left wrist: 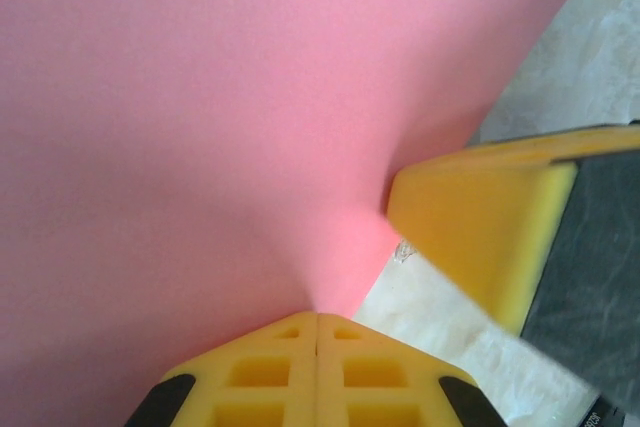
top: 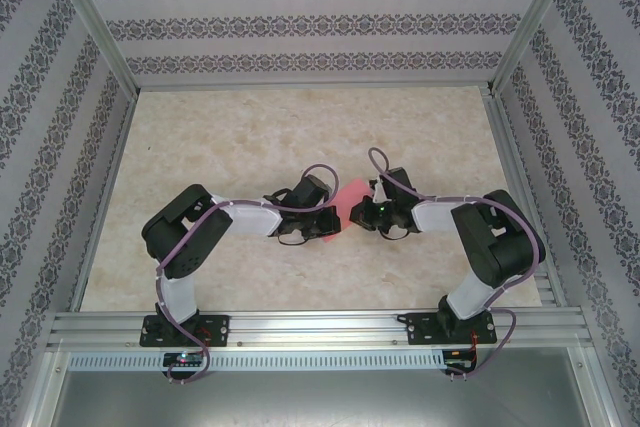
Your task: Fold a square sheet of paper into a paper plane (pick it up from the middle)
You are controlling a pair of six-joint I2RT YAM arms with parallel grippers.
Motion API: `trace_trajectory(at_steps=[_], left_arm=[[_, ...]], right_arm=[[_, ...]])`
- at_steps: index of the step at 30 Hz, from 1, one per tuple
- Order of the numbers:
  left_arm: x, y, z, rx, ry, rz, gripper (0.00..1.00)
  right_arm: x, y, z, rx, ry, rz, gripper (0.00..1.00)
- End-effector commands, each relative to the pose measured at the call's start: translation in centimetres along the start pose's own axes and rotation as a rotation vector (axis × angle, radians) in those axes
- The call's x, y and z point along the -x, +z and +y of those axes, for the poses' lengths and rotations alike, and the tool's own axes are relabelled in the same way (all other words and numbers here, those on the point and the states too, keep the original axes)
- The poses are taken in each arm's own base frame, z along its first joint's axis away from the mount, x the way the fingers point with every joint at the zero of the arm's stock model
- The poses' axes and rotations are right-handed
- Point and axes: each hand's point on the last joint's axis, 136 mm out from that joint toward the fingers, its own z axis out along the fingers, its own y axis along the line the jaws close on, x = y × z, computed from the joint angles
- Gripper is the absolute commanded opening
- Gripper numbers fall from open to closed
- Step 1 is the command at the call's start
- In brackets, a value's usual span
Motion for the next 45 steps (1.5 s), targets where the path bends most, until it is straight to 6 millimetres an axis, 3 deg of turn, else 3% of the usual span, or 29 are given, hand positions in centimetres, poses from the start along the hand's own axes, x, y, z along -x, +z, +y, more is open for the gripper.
trace_trajectory(at_steps=[1, 17, 24, 27, 31, 35, 39, 45], left_arm=[[-4.8, 0.1, 7.3, 0.231, -0.102, 0.139, 0.00], [-5.5, -0.1, 8.0, 0.247, -0.113, 0.156, 0.00], [-5.3, -0.2, 7.6, 0.237, -0.105, 0.151, 0.00], [-5.0, -0.1, 7.3, 0.230, -0.096, 0.149, 0.00], [-4.5, 0.1, 6.7, 0.211, -0.078, 0.136, 0.00], [-4.1, 0.2, 6.1, 0.189, -0.066, 0.125, 0.00], [-3.7, 0.1, 5.3, 0.165, -0.054, 0.113, 0.00], [-2.5, -0.2, 3.6, 0.125, -0.005, 0.084, 0.00]], right_arm=[[2.5, -0.5, -3.3, -0.100, 0.021, -0.070, 0.00], [8.8, -3.2, -8.8, -0.163, 0.188, -0.221, 0.00], [10.8, -4.8, -8.2, -0.167, 0.186, -0.290, 0.00], [11.5, -6.1, -6.5, -0.116, 0.138, -0.346, 0.00], [10.1, -7.1, -2.6, 0.057, 0.057, -0.364, 0.00], [6.6, -5.6, -0.6, 0.081, 0.017, -0.254, 0.00], [3.9, -3.1, 0.1, 0.072, 0.008, -0.151, 0.00], [2.9, -0.6, -0.4, 0.046, 0.022, -0.082, 0.00]])
